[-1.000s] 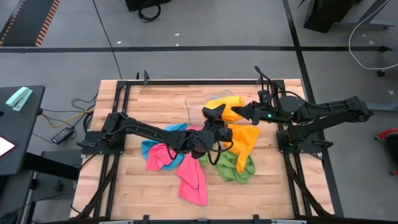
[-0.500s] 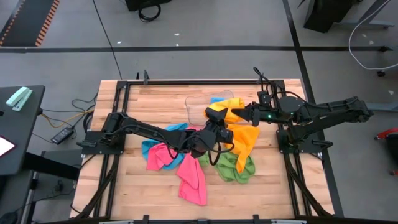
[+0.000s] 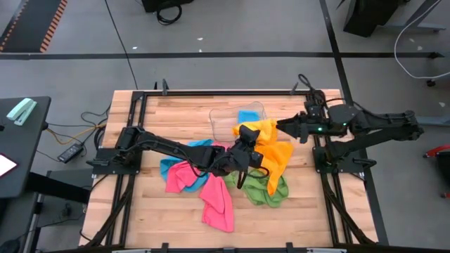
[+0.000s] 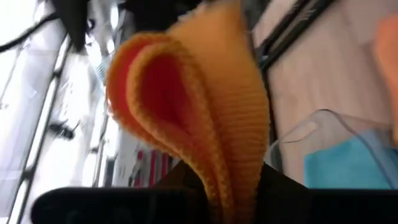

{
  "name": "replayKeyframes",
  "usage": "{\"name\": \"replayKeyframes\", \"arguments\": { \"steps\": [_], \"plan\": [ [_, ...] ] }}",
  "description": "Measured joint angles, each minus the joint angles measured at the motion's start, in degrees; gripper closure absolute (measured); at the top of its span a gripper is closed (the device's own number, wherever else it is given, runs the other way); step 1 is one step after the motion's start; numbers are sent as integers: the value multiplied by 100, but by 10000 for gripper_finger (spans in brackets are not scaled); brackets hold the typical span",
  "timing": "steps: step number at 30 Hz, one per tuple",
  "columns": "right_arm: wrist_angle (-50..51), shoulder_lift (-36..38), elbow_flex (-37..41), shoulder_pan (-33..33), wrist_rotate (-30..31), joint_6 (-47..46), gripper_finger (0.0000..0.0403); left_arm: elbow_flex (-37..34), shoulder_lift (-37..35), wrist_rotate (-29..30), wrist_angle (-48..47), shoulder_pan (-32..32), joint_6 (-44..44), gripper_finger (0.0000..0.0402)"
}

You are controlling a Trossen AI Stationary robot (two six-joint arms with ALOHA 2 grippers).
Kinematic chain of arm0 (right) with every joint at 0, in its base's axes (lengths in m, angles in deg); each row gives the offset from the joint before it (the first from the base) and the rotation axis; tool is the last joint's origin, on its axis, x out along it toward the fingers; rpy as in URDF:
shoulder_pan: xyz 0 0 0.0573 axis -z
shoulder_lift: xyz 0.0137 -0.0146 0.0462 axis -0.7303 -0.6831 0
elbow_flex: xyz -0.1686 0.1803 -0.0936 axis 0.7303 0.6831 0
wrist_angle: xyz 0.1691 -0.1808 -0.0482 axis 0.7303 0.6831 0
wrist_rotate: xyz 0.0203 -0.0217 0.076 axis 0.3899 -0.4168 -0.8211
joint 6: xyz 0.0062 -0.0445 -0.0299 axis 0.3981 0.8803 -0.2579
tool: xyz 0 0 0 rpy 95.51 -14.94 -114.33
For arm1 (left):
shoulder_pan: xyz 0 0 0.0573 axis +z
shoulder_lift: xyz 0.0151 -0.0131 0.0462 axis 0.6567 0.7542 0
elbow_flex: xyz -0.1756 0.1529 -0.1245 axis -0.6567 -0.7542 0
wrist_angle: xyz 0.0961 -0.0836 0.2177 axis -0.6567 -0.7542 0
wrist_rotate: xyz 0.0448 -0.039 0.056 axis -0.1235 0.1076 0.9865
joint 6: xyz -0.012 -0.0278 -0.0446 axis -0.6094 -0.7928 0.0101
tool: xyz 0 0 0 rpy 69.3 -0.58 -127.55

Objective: Fold microfiber towels
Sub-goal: Put the folded yellow microfiber cloth on the transparent bin

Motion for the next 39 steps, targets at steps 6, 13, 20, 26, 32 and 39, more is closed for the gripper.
{"name": "replayKeyframes", "arguments": {
  "steps": [6, 13, 20, 26, 32, 39],
  "plan": [
    [1114, 352, 0, -4, 257, 69, 168, 0, 0, -1034, -883, 364, 155, 369],
    [1190, 581, 0, -4, 542, 697, 168, 0, 0, -2214, -1179, 1007, 928, 365],
    [1187, 600, 0, -4, 961, 1074, 168, 0, 1, -3392, -1225, 1672, 1958, 375],
    [1196, 598, 2, -6, 1134, 1173, 168, -101, 1, -4378, -1406, 2133, 2302, 377],
    [1196, 598, 2, -5, 1389, 1085, 168, -644, 2, -4976, -968, 2400, 3455, 380],
    [1192, 521, 6, -5, 1677, 804, 168, -1199, 7, -5636, -227, 2667, 4642, 381]
  ]
}}
